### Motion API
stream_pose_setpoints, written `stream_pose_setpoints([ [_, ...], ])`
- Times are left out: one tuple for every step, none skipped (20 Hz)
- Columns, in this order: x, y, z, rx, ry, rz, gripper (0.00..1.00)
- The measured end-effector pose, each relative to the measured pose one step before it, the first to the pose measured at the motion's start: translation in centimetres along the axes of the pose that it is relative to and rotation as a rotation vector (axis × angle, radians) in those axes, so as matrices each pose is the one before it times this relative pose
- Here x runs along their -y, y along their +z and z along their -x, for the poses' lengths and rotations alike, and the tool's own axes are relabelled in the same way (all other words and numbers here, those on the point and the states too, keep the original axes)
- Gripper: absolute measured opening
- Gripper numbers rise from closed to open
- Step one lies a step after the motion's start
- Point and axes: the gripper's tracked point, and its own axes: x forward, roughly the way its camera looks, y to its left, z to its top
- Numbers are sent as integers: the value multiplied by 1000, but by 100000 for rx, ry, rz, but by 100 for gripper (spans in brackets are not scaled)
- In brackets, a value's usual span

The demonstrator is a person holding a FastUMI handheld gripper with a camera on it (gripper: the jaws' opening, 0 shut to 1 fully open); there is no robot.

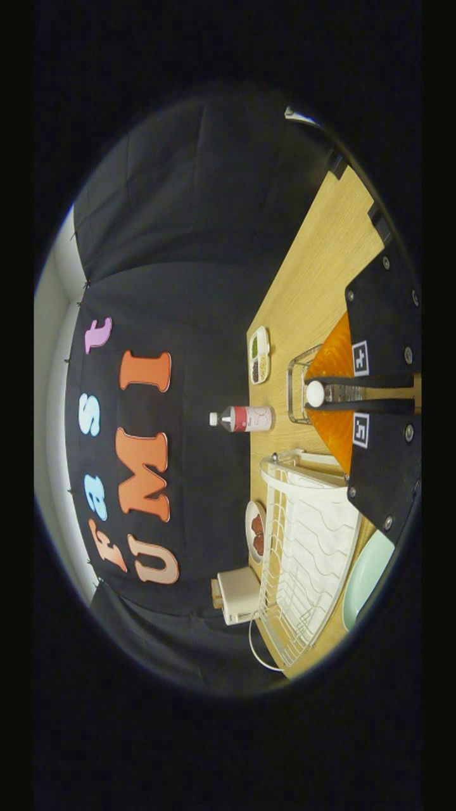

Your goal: Take the plate from the dish rack, then take the spoon from the basket and place it into the plate.

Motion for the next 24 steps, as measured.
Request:
stream_pose_setpoints([
  [28,292,93,730,-174,913,7],
  [170,456,124,1036,-666,1244,7],
  [159,418,105,890,-739,1254,7],
  [179,435,266,801,-474,738,6],
  [97,570,391,979,184,48,7],
  [167,567,302,917,122,-267,7],
  [141,530,338,1090,125,-106,7],
  [230,610,480,1166,-230,108,7],
  [114,607,389,1128,-77,207,7],
  [62,638,505,1075,138,22,7],
  [25,651,530,1100,392,-158,7],
  [93,480,611,852,627,-166,7],
  [-24,463,661,681,535,-331,7],
  [-99,408,663,668,630,-260,7],
  [-221,384,688,537,781,5,7],
  [-238,320,623,522,698,163,7],
  [-248,338,706,622,708,372,6],
  [-224,280,759,531,716,268,6],
  [-372,538,843,1110,982,-276,6],
  [-493,354,894,815,1370,-277,7],
  [-587,143,802,160,1469,-181,7],
  [-657,99,836,215,1370,-426,7],
  [-781,-3,822,-181,1525,-698,7],
  [-964,-140,905,-239,2268,-634,6],
])
